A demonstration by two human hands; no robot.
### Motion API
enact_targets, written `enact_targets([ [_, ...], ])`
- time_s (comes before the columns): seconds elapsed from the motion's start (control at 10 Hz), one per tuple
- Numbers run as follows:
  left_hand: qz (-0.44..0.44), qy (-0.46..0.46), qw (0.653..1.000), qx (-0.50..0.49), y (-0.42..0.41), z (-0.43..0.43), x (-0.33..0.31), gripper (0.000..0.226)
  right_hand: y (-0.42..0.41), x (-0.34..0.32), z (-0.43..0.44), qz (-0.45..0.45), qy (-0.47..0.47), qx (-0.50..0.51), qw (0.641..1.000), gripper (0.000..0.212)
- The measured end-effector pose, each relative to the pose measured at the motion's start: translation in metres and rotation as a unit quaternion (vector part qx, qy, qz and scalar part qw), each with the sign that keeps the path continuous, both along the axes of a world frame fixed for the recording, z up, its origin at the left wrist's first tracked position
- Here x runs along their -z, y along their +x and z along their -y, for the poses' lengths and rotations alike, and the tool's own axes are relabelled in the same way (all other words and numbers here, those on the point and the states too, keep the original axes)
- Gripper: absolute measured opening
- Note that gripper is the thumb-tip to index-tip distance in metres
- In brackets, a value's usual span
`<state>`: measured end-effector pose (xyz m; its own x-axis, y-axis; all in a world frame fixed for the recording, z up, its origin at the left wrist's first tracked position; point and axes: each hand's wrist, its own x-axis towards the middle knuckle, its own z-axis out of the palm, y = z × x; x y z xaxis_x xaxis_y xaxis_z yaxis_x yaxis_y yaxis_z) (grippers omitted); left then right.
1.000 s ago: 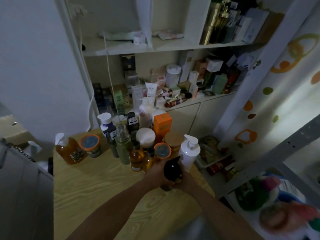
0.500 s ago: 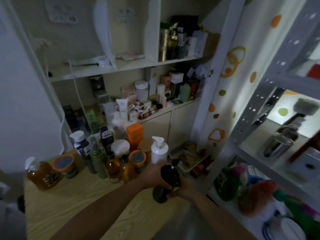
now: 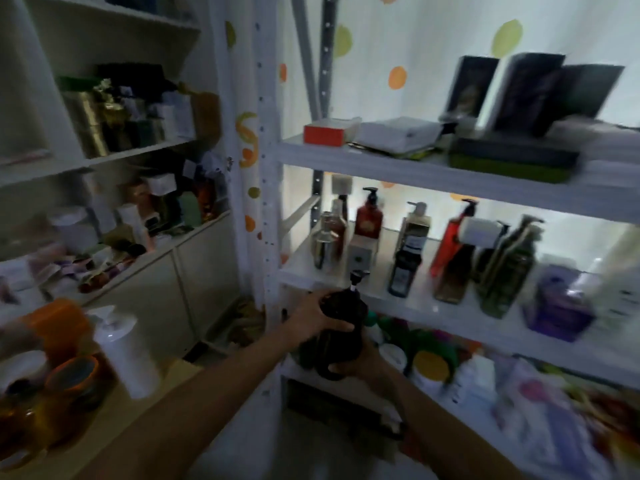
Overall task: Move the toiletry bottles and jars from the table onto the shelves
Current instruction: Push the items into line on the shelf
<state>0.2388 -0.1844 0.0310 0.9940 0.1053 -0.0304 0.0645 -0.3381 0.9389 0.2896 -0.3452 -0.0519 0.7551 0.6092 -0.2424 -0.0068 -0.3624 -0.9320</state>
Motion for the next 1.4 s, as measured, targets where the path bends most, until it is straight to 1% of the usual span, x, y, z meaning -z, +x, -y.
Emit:
enact_targets([
  [0.1, 0.020, -0.015, 0.998, 0.057, 0.035, 0.065, -0.009, 0.064, 0.006, -0.021, 0.058, 0.003, 0.039, 0.079, 0.996, 0.073],
  [0.2, 0.042, -0.023, 0.993, 0.109, 0.063, 0.129, -0.014, 0.055, 0.022, -0.022, 0.129, 0.044, 0.057, 0.175, 0.982, 0.063],
  [0.3, 0.065, -0.046, 0.982, 0.171, 0.088, 0.191, -0.016, 0.046, 0.025, -0.039, 0.186, 0.069, 0.060, 0.259, 0.962, 0.061],
  [0.4, 0.061, -0.072, 0.971, 0.221, 0.109, 0.250, -0.020, 0.040, 0.027, -0.052, 0.242, 0.065, 0.079, 0.313, 0.944, 0.060],
  [0.5, 0.049, -0.089, 0.958, 0.269, 0.131, 0.303, -0.013, 0.050, 0.036, -0.053, 0.290, 0.089, 0.072, 0.383, 0.917, 0.073],
  [0.6, 0.063, -0.053, 0.950, 0.303, 0.149, 0.353, 0.007, 0.082, 0.039, -0.053, 0.331, 0.075, 0.083, 0.417, 0.902, 0.069],
  [0.7, 0.085, -0.027, 0.945, 0.314, 0.168, 0.401, 0.025, 0.093, 0.054, -0.045, 0.370, 0.017, 0.116, 0.448, 0.887, 0.069],
  [0.8, 0.092, -0.041, 0.938, 0.331, 0.194, 0.445, 0.033, 0.094, 0.089, -0.031, 0.415, 0.110, 0.125, 0.446, 0.879, 0.049],
  [0.9, 0.101, -0.059, 0.930, 0.348, 0.217, 0.484, 0.038, 0.093, 0.131, -0.010, 0.472, -0.020, 0.239, 0.460, 0.855, 0.069],
  [1.0, 0.111, -0.059, 0.929, 0.348, 0.236, 0.515, 0.040, 0.088, 0.129, -0.047, 0.476, -0.123, 0.224, 0.497, 0.829, 0.058],
  [1.1, 0.123, -0.047, 0.933, 0.335, 0.253, 0.533, 0.046, 0.071, 0.147, -0.054, 0.482, -0.006, 0.192, 0.564, 0.803, 0.028],
  [1.2, 0.129, -0.033, 0.941, 0.311, 0.273, 0.540, 0.050, 0.068, 0.173, -0.045, 0.493, 0.033, 0.133, 0.497, 0.857, 0.048],
  [1.3, 0.132, -0.024, 0.952, 0.275, 0.294, 0.542, 0.053, 0.070, 0.200, -0.033, 0.503, 0.057, 0.009, 0.436, 0.898, 0.071],
  [1.4, 0.111, -0.009, 0.968, 0.226, 0.310, 0.539, 0.059, 0.072, 0.224, -0.027, 0.508, 0.063, -0.058, 0.401, 0.912, 0.063],
])
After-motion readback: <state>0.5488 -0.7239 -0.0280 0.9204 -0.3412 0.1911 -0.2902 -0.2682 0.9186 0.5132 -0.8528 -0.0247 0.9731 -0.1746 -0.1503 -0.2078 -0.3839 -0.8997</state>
